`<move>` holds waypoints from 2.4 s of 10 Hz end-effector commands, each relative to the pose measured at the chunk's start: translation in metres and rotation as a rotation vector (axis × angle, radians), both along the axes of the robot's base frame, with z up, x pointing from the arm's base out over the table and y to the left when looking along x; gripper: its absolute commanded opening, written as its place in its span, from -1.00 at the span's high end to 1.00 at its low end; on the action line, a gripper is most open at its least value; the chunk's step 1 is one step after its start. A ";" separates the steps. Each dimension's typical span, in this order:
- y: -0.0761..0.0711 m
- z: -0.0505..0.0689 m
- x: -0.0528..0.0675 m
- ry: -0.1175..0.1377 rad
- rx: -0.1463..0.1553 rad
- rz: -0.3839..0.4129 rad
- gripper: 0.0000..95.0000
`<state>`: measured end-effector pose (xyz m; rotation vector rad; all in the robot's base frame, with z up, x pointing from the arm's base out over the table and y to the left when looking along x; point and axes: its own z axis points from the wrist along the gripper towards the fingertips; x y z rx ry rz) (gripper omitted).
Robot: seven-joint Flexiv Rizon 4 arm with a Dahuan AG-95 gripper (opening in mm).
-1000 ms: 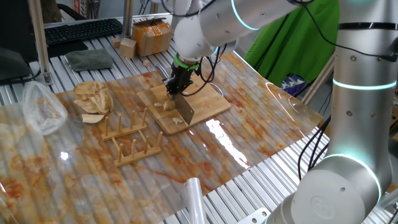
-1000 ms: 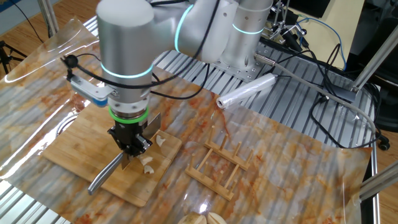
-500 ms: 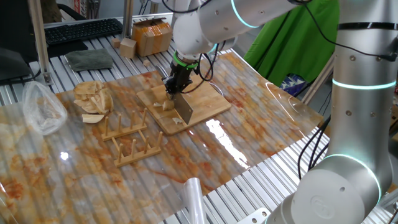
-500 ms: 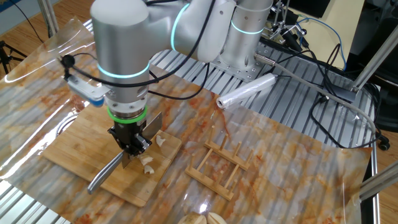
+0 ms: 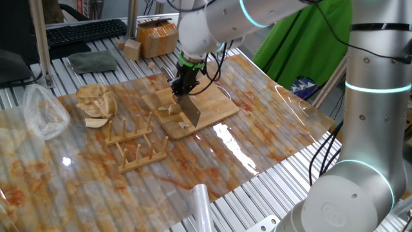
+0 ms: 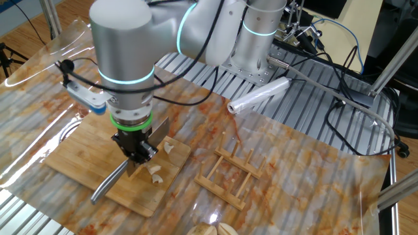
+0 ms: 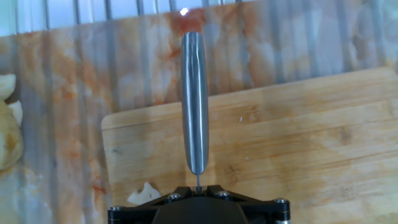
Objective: Slice the lotus root
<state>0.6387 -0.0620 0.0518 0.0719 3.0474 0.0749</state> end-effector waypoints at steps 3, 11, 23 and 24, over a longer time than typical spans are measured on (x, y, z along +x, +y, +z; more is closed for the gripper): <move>-0.004 0.007 -0.004 0.002 -0.007 0.003 1.00; -0.013 0.007 -0.003 -0.001 -0.011 0.039 1.00; -0.010 0.006 -0.005 -0.003 -0.001 0.035 1.00; -0.009 0.006 -0.005 -0.003 0.000 0.034 1.00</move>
